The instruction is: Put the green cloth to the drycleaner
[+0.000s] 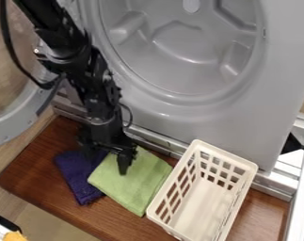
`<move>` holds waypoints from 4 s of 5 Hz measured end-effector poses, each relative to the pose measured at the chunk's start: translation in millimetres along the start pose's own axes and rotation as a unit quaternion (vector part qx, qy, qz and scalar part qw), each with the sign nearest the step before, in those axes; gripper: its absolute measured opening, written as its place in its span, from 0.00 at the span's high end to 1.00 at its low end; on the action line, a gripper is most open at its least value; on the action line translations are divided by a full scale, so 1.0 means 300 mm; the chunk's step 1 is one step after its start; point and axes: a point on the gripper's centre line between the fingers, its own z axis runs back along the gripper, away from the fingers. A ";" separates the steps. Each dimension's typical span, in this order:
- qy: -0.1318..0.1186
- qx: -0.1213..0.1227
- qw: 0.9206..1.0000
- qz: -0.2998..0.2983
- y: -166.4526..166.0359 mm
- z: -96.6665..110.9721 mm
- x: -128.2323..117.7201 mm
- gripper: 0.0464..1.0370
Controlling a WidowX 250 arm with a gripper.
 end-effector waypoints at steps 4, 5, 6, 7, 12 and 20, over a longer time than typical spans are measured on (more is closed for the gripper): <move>0.007 0.015 1.000 -0.013 -0.043 -0.020 -0.018 0.98; -0.025 0.010 0.999 -0.018 -0.050 0.093 -0.004 0.98; -0.084 -0.003 0.996 -0.037 -0.066 0.248 0.011 0.98; -0.126 -0.022 0.991 -0.033 -0.086 0.345 0.031 0.98; -0.188 -0.086 0.977 -0.048 -0.211 0.442 0.369 0.98; -0.154 -0.063 0.985 -0.039 -0.168 0.383 0.439 0.03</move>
